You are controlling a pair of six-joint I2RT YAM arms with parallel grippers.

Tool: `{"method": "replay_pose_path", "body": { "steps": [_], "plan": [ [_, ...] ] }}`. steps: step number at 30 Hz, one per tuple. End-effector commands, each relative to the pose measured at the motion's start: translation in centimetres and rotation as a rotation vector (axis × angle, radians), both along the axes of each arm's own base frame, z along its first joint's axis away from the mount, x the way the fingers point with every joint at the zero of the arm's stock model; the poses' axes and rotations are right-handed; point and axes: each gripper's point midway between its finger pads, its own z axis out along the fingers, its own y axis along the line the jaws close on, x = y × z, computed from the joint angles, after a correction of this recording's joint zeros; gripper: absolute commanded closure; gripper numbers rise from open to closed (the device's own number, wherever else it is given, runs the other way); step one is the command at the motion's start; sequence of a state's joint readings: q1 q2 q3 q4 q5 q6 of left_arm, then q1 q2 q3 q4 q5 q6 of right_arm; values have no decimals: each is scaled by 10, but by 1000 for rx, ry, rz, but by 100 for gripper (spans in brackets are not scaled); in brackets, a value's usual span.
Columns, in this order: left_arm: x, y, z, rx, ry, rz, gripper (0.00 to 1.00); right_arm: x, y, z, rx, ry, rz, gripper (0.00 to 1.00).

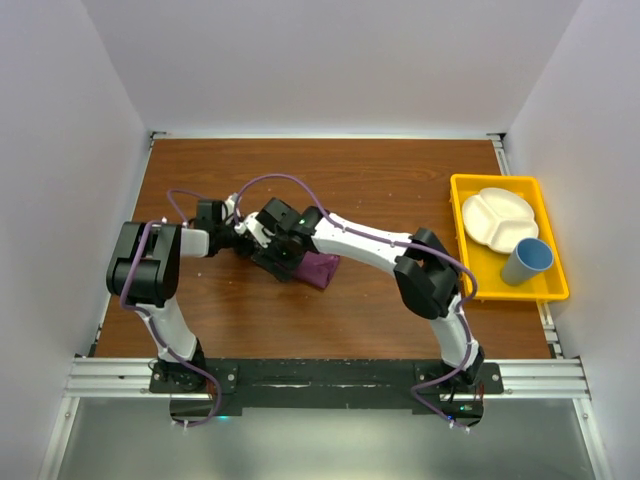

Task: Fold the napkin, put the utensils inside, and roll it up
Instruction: Roll the napkin with the utensil

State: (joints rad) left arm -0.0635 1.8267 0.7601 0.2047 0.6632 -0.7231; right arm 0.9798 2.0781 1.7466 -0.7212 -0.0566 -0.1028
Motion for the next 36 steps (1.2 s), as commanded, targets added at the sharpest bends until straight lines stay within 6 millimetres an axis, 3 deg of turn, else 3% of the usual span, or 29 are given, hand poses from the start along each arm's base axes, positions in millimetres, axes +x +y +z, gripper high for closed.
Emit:
{"method": "replay_pose_path", "body": {
  "steps": [1,7,11,12,14,19,21,22,24,26,29,34,35,36],
  "plan": [
    [-30,22,-45,126,204,43,100,27,-3,-16,-63,-103,-9,28],
    [-29,21,-41,116,209,44,100,27,-3,-35,-70,-96,-21,34],
    [-30,19,-36,108,227,46,100,25,-11,-53,-110,-78,-55,60],
    [-27,19,-29,106,209,42,100,22,-13,-59,-116,-61,-72,71],
    [-16,23,-17,137,161,49,99,19,-12,-64,-102,-42,-86,76],
    [9,40,30,234,21,86,73,5,-12,-76,-39,88,-116,91],
    [13,44,51,254,-34,113,66,-9,-6,-77,34,218,-143,95],
    [14,49,55,277,-48,138,59,-5,-8,-79,61,260,-168,99],
    [14,53,74,285,-100,160,56,-19,0,-75,143,434,-156,100],
    [13,55,83,296,-117,169,54,-20,-4,-79,183,571,-183,100],
    [8,52,96,278,-149,164,54,-21,2,-63,308,747,-206,100],
    [-12,22,96,127,-153,85,66,-18,6,-45,452,989,-277,100],
    [-9,17,100,101,-189,77,69,-17,6,-42,461,1028,-299,100],
    [-14,11,92,68,-163,73,70,-15,4,-49,461,1063,-320,100]
  ]
}}
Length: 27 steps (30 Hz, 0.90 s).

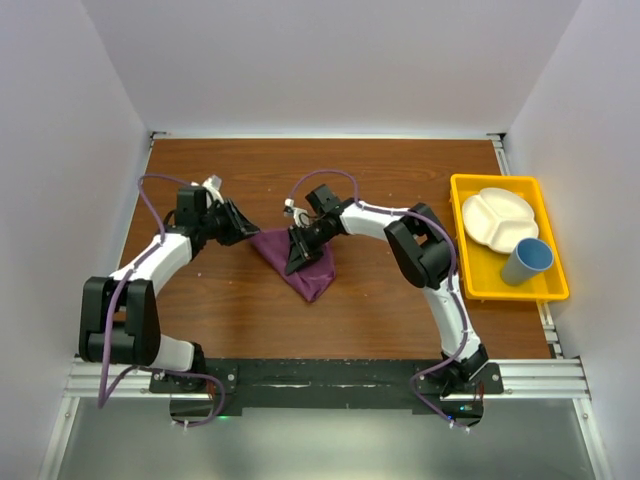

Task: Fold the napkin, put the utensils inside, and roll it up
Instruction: Roll the napkin with the utensil

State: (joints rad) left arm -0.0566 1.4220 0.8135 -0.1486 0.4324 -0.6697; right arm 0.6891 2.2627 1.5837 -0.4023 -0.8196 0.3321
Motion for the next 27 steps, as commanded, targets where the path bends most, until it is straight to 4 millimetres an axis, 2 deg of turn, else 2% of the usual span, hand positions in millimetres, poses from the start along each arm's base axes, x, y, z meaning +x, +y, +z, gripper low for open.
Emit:
{"method": "replay_pose_path", "body": {
  "steps": [1,2,4,5,7,8,13,18,20,24,27],
  "plan": [
    [-10,-31,4,-152,-46,-92,72,-20,4,6,88,300,-20,100],
    [-6,-37,9,-171,-83,-105,73,-20,4,7,92,349,-36,100],
    [-5,-45,5,-199,-76,-116,76,-12,3,6,123,371,-61,100],
    [-1,-50,5,-207,-87,-127,78,-14,0,4,118,442,-93,100],
    [3,-56,7,-229,-114,-145,79,-4,-3,3,144,433,-122,100],
    [3,-58,-1,-250,-88,-138,80,-1,-5,1,140,424,-130,100],
    [6,-61,-13,-266,-88,-147,83,-2,-14,-17,84,393,-125,100],
    [7,-59,-45,-242,-33,-142,87,-4,-22,-30,13,359,-115,100],
    [7,-56,-64,-209,0,-132,90,-5,-25,-33,-4,348,-105,100],
    [7,-45,-95,-130,69,-94,94,-5,-36,-34,-67,255,-65,90],
    [5,-39,-109,-90,113,-84,96,-6,-41,-19,-127,190,-28,73]
  ]
}}
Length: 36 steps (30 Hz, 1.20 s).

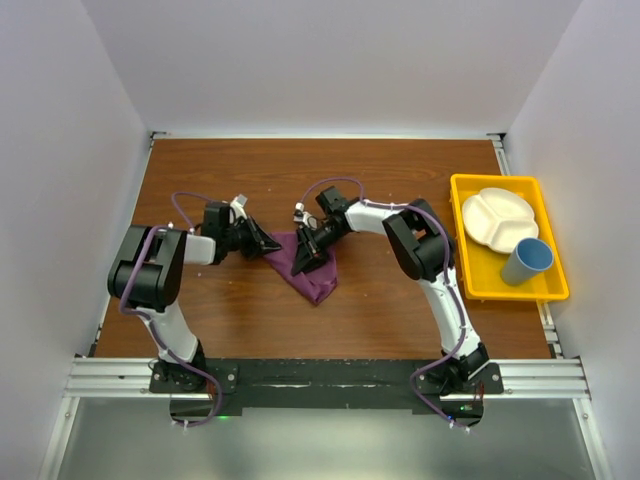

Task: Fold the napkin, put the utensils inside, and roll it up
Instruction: Roll the napkin with the utensil

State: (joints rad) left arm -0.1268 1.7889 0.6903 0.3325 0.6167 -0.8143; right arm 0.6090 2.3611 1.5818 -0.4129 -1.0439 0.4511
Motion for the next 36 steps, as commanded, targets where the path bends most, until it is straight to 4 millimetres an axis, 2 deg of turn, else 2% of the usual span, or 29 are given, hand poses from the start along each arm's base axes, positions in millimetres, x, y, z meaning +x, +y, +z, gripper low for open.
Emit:
{"method": "replay_pose_path", "body": {
  "steps": [1,2,5,6,7,8,12,13,14,16,17,20,23,24,25,27,29,32,34,36],
  "plan": [
    [5,17,-27,134,16,24,96,2,-23,-6,-210,-192,77,68],
    [3,19,-30,147,21,30,96,-2,-26,4,-234,-210,96,59],
    [-7,22,-39,159,49,31,97,0,-28,27,-295,-341,146,47],
    [-12,22,-43,153,67,37,97,0,-26,33,-307,-388,163,46],
    [-15,22,-44,149,73,41,97,2,-33,33,-363,-423,166,45],
    [-13,21,-43,144,65,45,97,3,-36,45,-374,-475,167,42],
    [-16,21,-43,138,74,50,97,-4,-65,37,-535,-598,193,40],
    [-17,22,-44,143,79,50,97,2,-73,34,-585,-643,179,40],
    [-16,22,-43,146,78,51,97,-4,-84,28,-609,-640,186,40],
    [-17,22,-44,145,85,51,98,-9,-87,19,-612,-644,189,41],
    [-17,22,-44,141,88,55,98,-16,-96,8,-638,-621,194,43],
    [-19,22,-45,140,96,60,98,-23,-107,-9,-677,-614,192,50],
    [-21,23,-46,149,107,60,98,-21,-113,-13,-713,-636,182,60],
    [-22,24,-46,151,111,61,98,-17,-117,-8,-746,-669,175,61],
    [-23,24,-47,153,116,63,98,-14,-117,-3,-755,-693,170,62],
    [-25,25,-48,155,126,65,98,-5,-115,22,-772,-771,142,62],
    [-27,25,-46,153,137,71,98,8,-107,49,-770,-859,106,52],
    [-27,25,-45,154,154,79,100,13,-82,80,-705,-984,91,36],
    [-30,26,-45,153,176,88,100,20,-59,89,-646,-1030,87,31],
    [-32,27,-46,151,201,103,100,18,-40,90,-597,-1036,120,26]
  ]
}}
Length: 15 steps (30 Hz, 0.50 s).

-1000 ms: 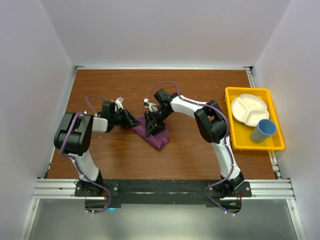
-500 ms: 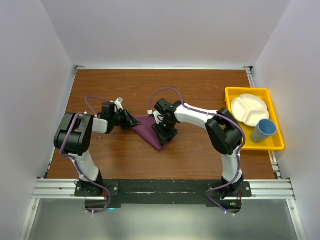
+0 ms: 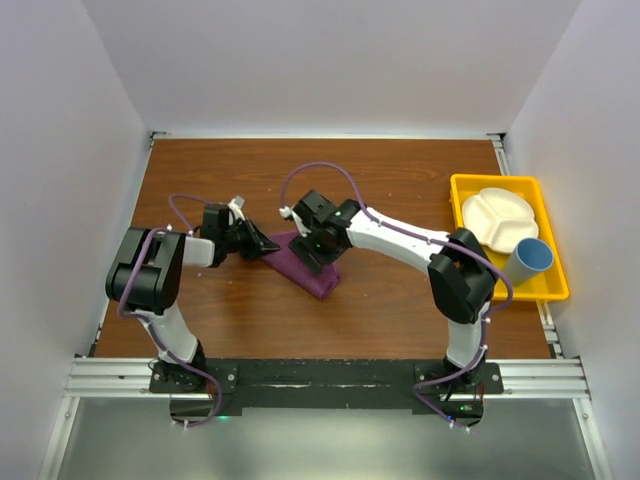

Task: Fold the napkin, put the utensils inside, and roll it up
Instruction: Roll the napkin with the utensil

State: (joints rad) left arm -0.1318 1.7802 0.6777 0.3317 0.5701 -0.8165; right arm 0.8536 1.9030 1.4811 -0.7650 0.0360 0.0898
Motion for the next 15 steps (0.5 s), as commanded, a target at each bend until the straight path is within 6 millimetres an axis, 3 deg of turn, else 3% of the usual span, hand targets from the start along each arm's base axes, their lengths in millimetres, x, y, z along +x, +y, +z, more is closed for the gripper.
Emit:
{"method": "replay_pose_path", "body": {
  "steps": [1,4,8,11,15],
  "plan": [
    [-33,22,-40,114,204,83,100,24,53,40,108,-143,77,25],
    [-34,21,-38,95,225,107,100,28,83,44,154,-174,118,21],
    [-35,21,-34,85,234,118,100,27,108,23,137,-171,163,20],
    [-34,20,-30,79,232,119,100,24,115,9,129,-164,183,20],
    [-34,19,-29,72,237,122,100,22,111,-9,94,-157,184,21]
  ]
}}
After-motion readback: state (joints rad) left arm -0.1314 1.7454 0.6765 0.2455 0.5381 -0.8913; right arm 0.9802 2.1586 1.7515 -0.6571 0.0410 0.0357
